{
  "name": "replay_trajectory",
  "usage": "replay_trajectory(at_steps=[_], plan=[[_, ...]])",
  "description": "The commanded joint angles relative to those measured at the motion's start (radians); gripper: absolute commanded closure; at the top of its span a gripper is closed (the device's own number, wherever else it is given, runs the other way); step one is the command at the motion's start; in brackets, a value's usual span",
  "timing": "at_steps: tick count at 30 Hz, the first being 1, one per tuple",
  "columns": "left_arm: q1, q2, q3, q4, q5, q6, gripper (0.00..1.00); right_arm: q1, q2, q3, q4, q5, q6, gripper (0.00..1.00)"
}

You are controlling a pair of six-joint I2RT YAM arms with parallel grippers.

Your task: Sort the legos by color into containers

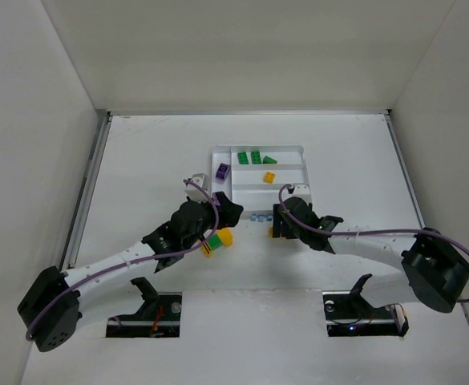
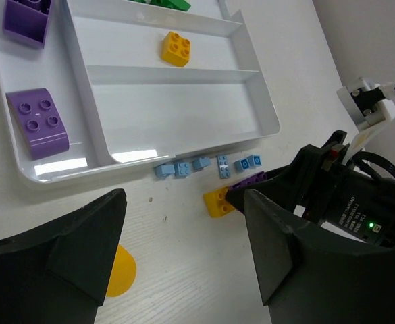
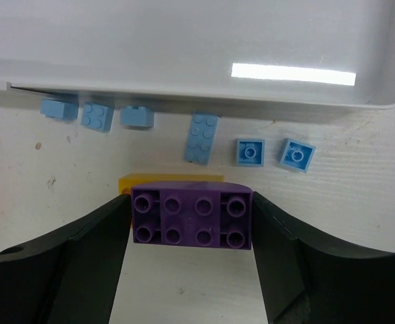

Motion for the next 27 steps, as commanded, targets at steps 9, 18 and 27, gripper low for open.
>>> replay_trajectory(at_steps=[9, 18, 27], plan=[[-0.018, 0.013, -0.004, 0.099, 0.020, 0.005, 0.32, -0.022, -0.046, 0.002, 0.046, -0.035, -0.005, 0.42], [-0.036, -0.008, -0.025, 0.196, 0.040, 0.022, 0.29, -0.108, -0.262, -0.023, 0.103, -0.229, 0.049, 0.45], [-0.099, -0.047, -0.039, 0.282, 0.080, 0.151, 0.29, -0.241, -0.287, -0.046, 0.367, -0.605, 0.248, 0.47]])
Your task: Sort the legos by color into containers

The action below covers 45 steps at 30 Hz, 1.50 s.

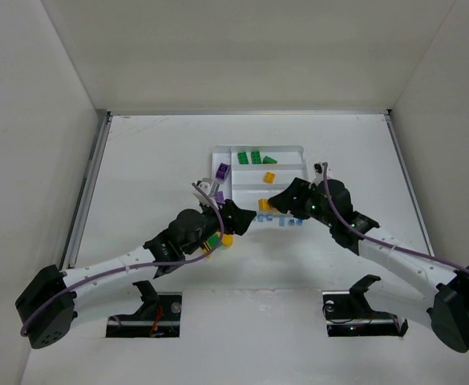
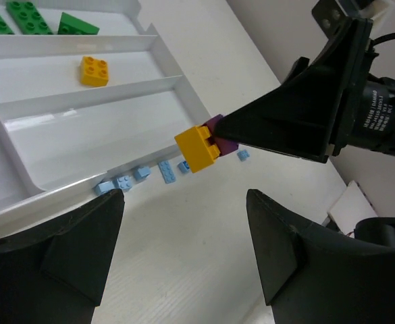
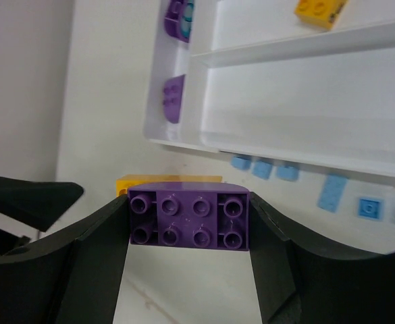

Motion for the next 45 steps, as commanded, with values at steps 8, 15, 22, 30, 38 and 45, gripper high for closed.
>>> replay_trajectory(at_steps=[8, 15, 22, 30, 38, 45], plan=[[0.021, 0.033, 0.000, 0.110, 0.006, -0.120, 0.35, -0.010, 0.002, -0.030, 0.221, -0.110, 0.139, 0.47], [0.031, 0.096, 0.017, 0.161, 0.047, -0.206, 0.37, 0.008, 0.015, -0.032, 0.232, -0.087, 0.144, 0.47], [0.038, 0.125, 0.020, 0.191, 0.056, -0.255, 0.48, 0.028, 0.028, -0.029, 0.238, -0.050, 0.131, 0.47], [0.041, 0.141, 0.018, 0.219, 0.079, -0.272, 0.48, 0.034, 0.034, -0.035, 0.248, -0.032, 0.125, 0.47], [0.043, 0.176, 0.037, 0.230, 0.075, -0.270, 0.49, 0.059, 0.028, -0.037, 0.268, -0.035, 0.122, 0.47], [0.049, 0.181, 0.029, 0.266, 0.068, -0.280, 0.51, 0.085, 0.056, -0.046, 0.293, -0.030, 0.125, 0.47]])
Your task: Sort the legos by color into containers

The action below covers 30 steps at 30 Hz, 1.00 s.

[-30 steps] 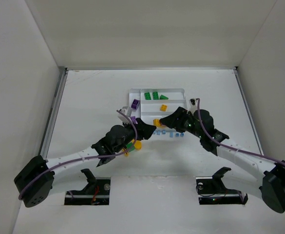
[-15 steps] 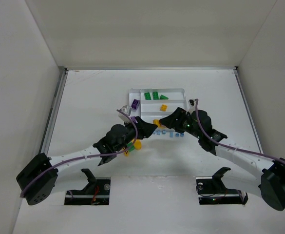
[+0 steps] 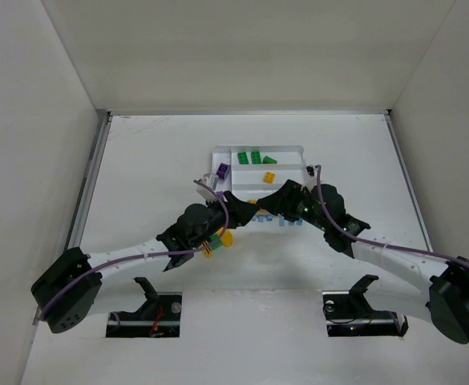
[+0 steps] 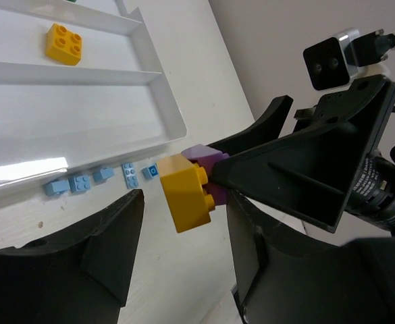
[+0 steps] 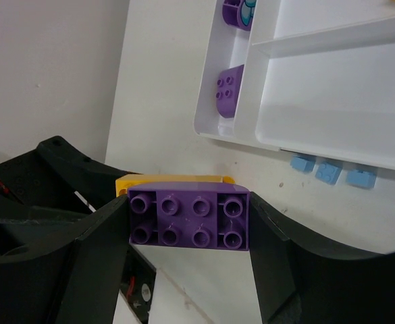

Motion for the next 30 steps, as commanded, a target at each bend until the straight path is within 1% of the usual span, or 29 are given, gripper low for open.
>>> replay_trajectory(at_steps=[1, 4, 9, 16, 20, 24, 30], plan=[[0.005, 0.001, 0.028, 0.085, 0.002, -0.009, 0.52, 0.017, 0.011, -0.002, 0.082, 0.013, -0.005, 0.47], [0.007, 0.010, 0.022, 0.098, 0.001, -0.011, 0.58, 0.021, 0.016, -0.004, 0.089, 0.013, -0.003, 0.48], [0.012, 0.014, 0.015, 0.108, -0.001, -0.018, 0.72, 0.018, -0.001, -0.007, 0.091, 0.013, 0.003, 0.48], [0.015, 0.009, 0.008, 0.108, 0.009, -0.021, 0.82, 0.021, -0.026, -0.010, 0.114, -0.002, 0.018, 0.48], [0.045, -0.025, -0.018, 0.091, 0.009, -0.015, 0.85, 0.006, -0.050, -0.002, 0.106, -0.014, 0.015, 0.48], [0.113, -0.080, -0.060, 0.046, 0.016, -0.021, 0.85, 0.000, -0.070, 0.021, 0.074, -0.021, -0.014, 0.48], [0.214, -0.212, -0.096, -0.047, 0.036, -0.011, 0.85, 0.006, 0.017, 0.071, 0.080, -0.021, -0.026, 0.48]])
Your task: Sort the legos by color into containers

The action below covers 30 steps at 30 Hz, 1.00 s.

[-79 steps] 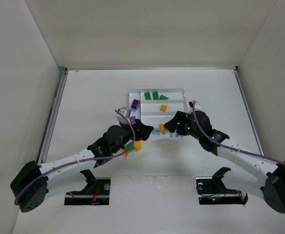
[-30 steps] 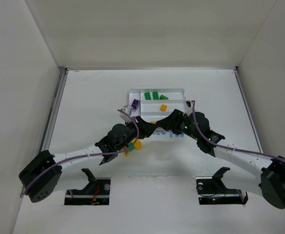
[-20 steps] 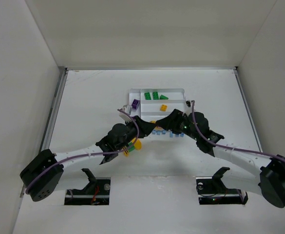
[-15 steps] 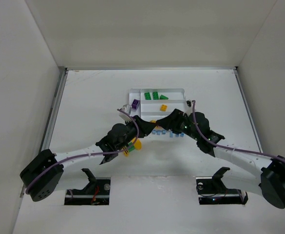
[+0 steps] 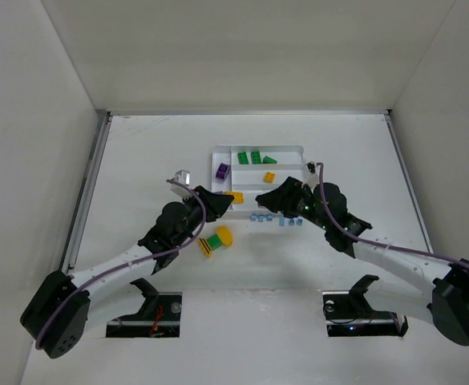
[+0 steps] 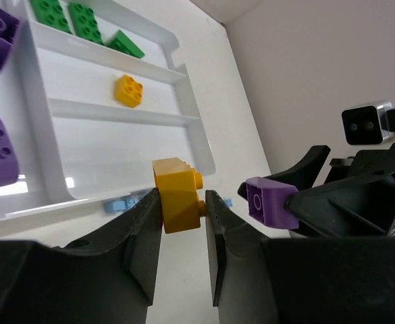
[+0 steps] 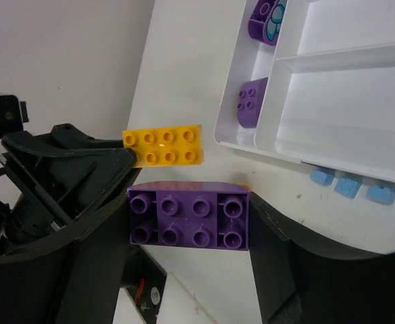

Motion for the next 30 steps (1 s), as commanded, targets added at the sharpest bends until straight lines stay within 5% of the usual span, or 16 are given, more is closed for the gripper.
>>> replay_trajectory(at_steps=[1, 14, 30], plan=[[0.053, -0.104, -0.012, -0.051, 0.009, 0.023, 0.85, 0.000, 0.082, 0.088, 0.056, -0.010, -0.029, 0.48], [0.266, -0.407, -0.038, -0.332, -0.006, 0.040, 0.84, 0.093, 0.748, 0.665, -0.155, 0.106, -0.100, 0.48], [0.346, -0.408, -0.046, -0.323, 0.038, 0.036, 0.83, 0.097, 0.868, 0.785, -0.215, 0.184, -0.041, 0.29]])
